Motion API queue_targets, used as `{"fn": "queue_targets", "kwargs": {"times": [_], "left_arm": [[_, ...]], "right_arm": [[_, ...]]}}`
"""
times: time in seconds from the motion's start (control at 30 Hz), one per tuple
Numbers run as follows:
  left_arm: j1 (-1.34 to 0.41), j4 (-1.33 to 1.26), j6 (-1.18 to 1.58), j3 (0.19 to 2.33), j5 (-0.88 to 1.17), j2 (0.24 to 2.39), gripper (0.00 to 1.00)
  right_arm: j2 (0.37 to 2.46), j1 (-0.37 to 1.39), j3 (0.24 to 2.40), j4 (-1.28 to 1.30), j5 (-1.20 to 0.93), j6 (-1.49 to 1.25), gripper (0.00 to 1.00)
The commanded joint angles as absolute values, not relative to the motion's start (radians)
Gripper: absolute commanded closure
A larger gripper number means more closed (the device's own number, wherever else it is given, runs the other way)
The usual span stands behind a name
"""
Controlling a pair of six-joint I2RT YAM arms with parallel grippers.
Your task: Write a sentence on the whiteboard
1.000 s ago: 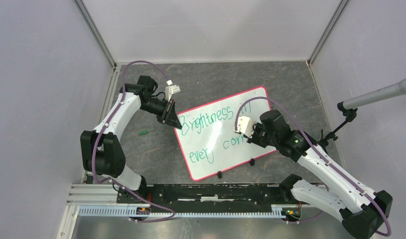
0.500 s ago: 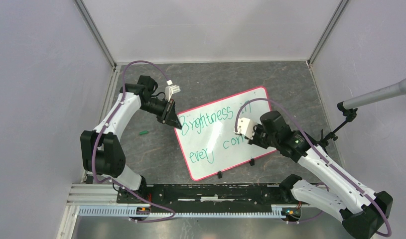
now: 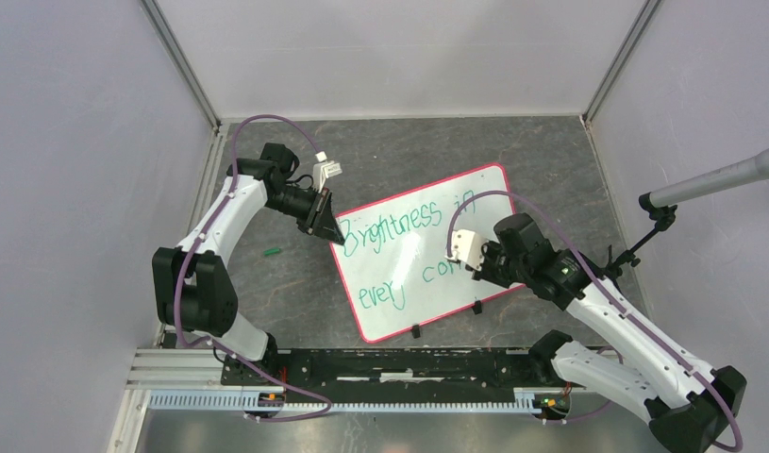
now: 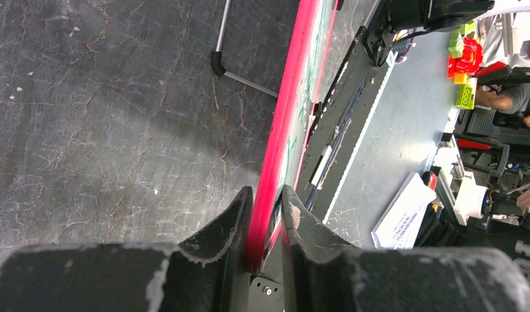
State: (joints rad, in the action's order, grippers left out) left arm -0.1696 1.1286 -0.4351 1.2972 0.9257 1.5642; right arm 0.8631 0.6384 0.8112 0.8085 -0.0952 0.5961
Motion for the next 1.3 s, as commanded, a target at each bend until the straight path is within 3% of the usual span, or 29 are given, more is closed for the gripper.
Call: {"fn": "queue_targets", "kwargs": {"times": [0.0,0.73,1.27], "left_arm": [[-0.221,1.079,-0.452,1.289,0.850,1.602,0.98],[-0.221,1.078,-0.452,1.287,0.850,1.608,0.97],[-0.221,1.079,-0.455,1.290,0.849,1.619,0.98]], "right_arm": [[0.839,0.626,0.826,0.747,-0.023,0.542,1.00],[0.857,0.554,0.838,0.735,-0.188,0.541,1.00],[0.881,0.554,0.840,0.728,-0.017,0.560,1.00]]}}
